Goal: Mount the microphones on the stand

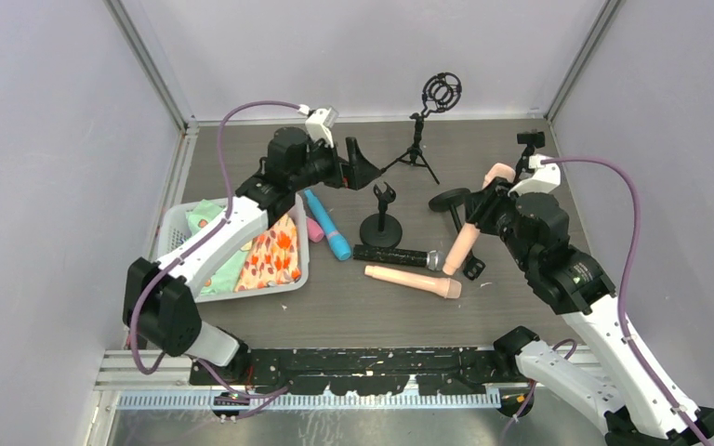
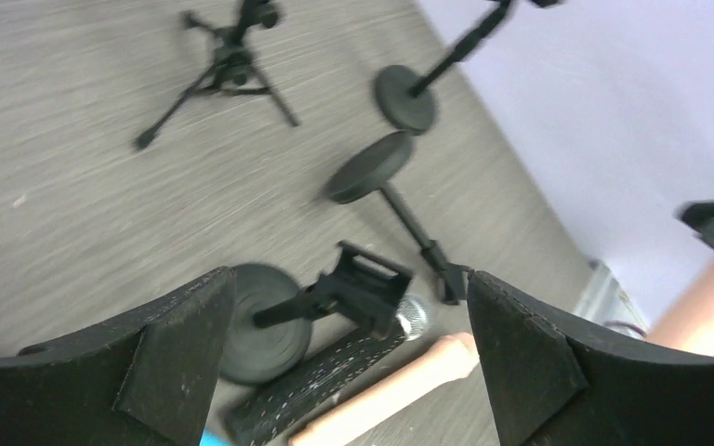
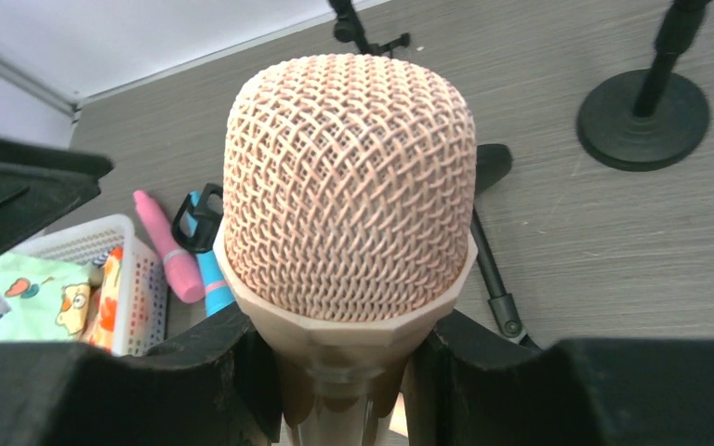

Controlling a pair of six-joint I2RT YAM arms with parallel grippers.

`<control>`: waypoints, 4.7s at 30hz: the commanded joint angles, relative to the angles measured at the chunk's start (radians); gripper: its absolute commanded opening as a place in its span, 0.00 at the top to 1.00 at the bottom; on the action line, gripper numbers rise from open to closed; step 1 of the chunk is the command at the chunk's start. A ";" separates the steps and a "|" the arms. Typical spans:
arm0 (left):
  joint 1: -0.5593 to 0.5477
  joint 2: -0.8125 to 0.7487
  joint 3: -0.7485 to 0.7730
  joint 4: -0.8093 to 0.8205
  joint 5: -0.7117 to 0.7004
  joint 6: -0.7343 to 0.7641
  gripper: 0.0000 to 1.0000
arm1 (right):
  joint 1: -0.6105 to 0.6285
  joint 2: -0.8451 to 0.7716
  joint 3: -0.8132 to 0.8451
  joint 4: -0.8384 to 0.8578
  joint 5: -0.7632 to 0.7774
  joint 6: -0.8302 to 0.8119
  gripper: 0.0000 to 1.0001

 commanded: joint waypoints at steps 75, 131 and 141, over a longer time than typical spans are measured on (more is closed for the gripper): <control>-0.160 0.206 -0.088 0.557 -0.325 -0.067 0.81 | -0.001 0.002 -0.121 0.257 0.167 0.196 0.96; -0.256 0.494 -0.357 1.404 -0.446 0.344 0.40 | -0.001 0.005 -0.241 0.620 0.130 0.111 0.96; -0.233 0.521 -0.342 1.408 -0.390 0.297 0.61 | -0.001 -0.004 -0.288 0.718 0.103 0.104 0.98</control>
